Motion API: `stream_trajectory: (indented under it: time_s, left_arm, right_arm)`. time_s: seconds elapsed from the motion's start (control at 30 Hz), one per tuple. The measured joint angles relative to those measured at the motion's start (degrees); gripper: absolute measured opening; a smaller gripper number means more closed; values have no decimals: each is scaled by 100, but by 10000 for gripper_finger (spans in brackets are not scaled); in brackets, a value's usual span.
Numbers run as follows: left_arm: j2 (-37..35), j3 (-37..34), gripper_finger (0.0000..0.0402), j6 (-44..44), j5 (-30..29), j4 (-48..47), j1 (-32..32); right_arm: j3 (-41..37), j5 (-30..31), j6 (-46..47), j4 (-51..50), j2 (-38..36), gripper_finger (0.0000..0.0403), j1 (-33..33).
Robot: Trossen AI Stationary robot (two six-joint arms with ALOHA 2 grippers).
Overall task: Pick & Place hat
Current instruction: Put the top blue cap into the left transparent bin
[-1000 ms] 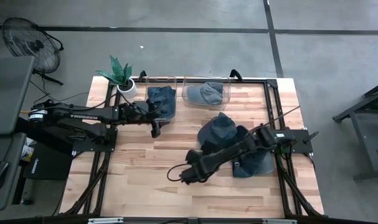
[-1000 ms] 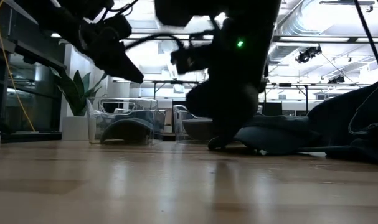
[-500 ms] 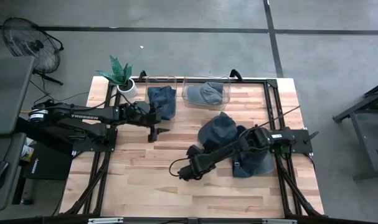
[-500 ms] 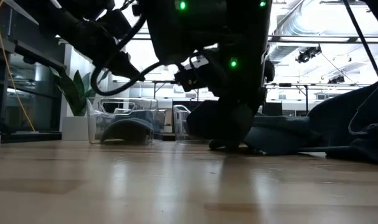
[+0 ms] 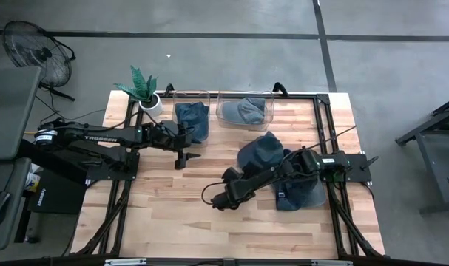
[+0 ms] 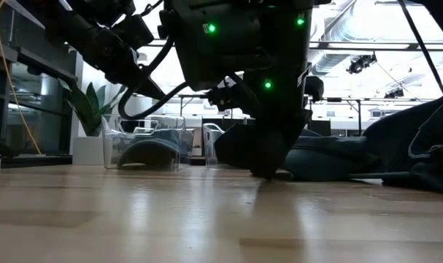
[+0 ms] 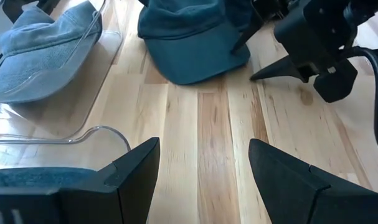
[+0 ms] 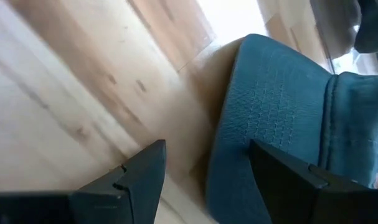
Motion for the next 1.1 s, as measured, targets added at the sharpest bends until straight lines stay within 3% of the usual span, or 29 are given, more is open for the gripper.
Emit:
stream_trajectory:
  time_s: [0.13, 0.27, 0.6, 0.83, 1.1]
  left_arm:
    - [0, 0, 241, 0, 2, -29, 0]
    - [0, 0, 241, 0, 2, -89, 0]
    - [0, 0, 241, -17, 15, -163, 0]
    - [0, 0, 241, -40, 15, -158, 0]
    - [-2, -224, 241, -39, 82, 1, 0]
  right_arm:
    - [-1, 1, 317, -221, 2, 221, -29]
    - [-1, -306, 446, -396, 2, 188, -94]
    - [85, -592, 192, -416, 2, 14, -94]
    - [414, -535, 11, -457, -26, 2, -50]
    - [1418, -434, -269, -1071, -51, 1, 165]
